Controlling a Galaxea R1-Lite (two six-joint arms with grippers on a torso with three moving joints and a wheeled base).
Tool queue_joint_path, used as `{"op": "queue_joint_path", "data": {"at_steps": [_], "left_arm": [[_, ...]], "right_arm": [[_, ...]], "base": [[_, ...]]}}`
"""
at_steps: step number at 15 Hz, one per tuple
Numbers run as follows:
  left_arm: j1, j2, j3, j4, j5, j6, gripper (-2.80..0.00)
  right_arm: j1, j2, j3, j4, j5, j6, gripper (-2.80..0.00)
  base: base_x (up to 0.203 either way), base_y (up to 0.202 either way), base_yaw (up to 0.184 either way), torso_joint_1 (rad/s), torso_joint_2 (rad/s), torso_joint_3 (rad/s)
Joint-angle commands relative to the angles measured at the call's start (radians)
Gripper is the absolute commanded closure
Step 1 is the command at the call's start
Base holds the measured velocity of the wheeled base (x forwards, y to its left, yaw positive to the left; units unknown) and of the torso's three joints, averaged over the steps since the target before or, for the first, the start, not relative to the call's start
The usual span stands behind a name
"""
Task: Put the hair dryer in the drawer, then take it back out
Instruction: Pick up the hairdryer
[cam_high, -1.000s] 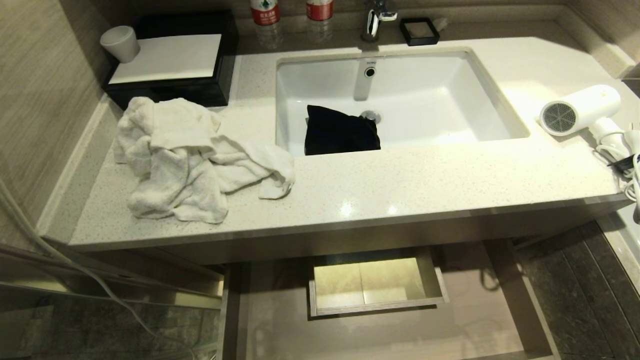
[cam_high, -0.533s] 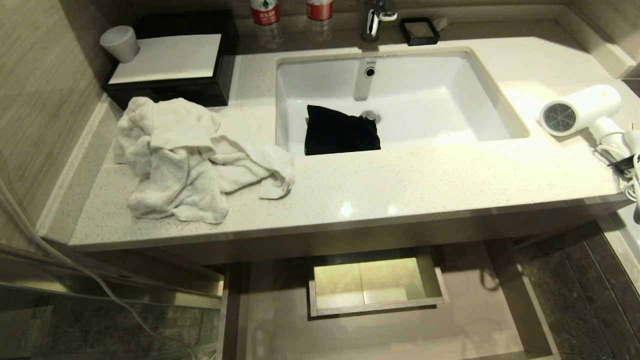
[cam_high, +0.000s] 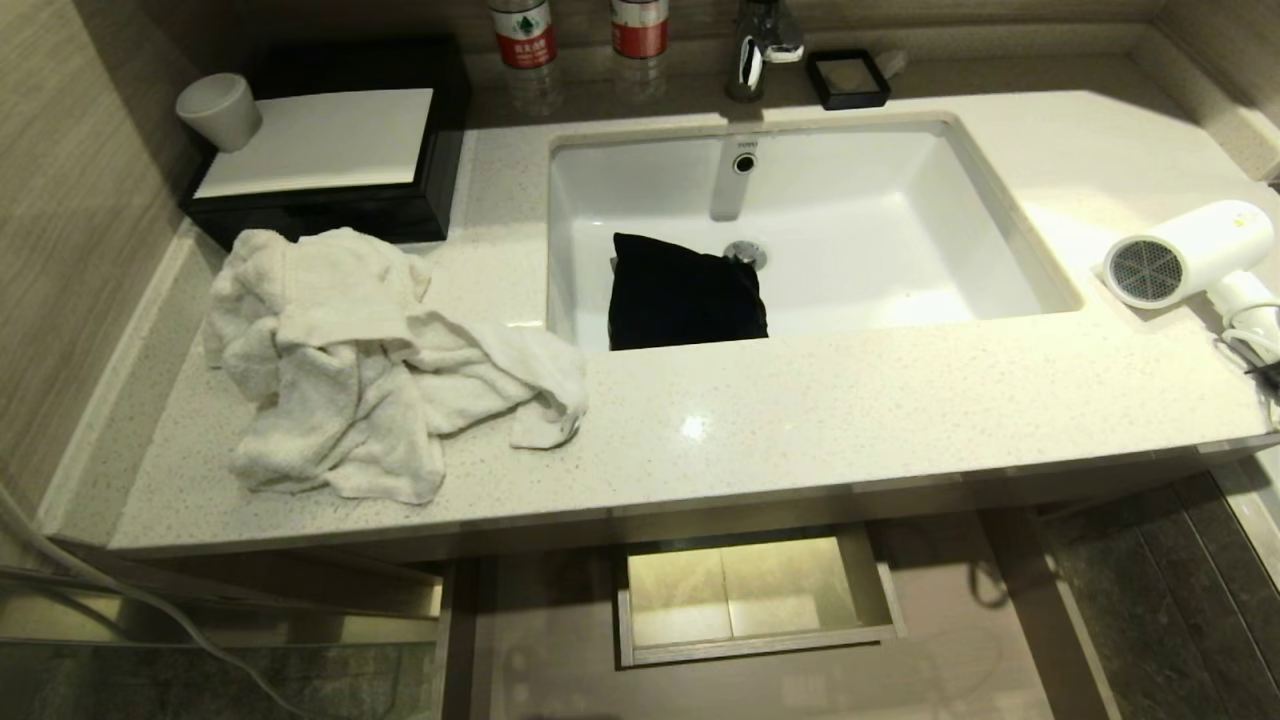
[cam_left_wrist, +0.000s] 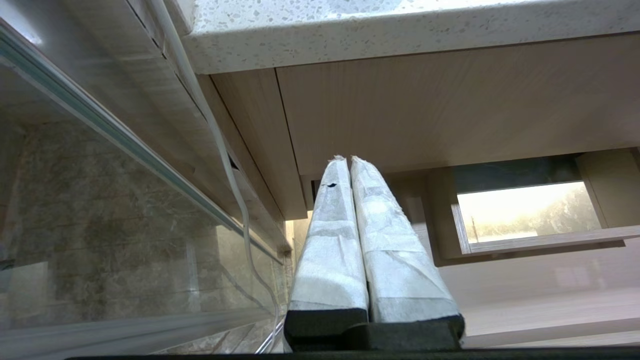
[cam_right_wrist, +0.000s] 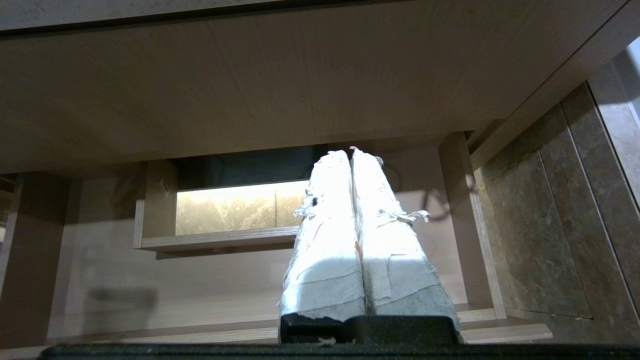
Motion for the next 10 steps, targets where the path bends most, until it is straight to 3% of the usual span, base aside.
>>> {"op": "queue_joint_path", "data": {"at_steps": [1, 10], "left_arm": [[0.000, 0.000, 0.001, 0.000, 0.000, 0.000, 0.00], [0.000, 0.000, 0.002, 0.000, 0.000, 0.000, 0.00]], "right_arm": [[0.000, -0.001, 0.002, 0.000, -0.002, 0.006, 0.00], [0.000, 0.000, 0.002, -0.002, -0.002, 0.008, 0.00]], "base": [[0.000, 0.000, 0.000, 0.044, -0.03, 0.023], [0.000, 0.000, 0.000, 0.000, 0.00, 0.000]]}}
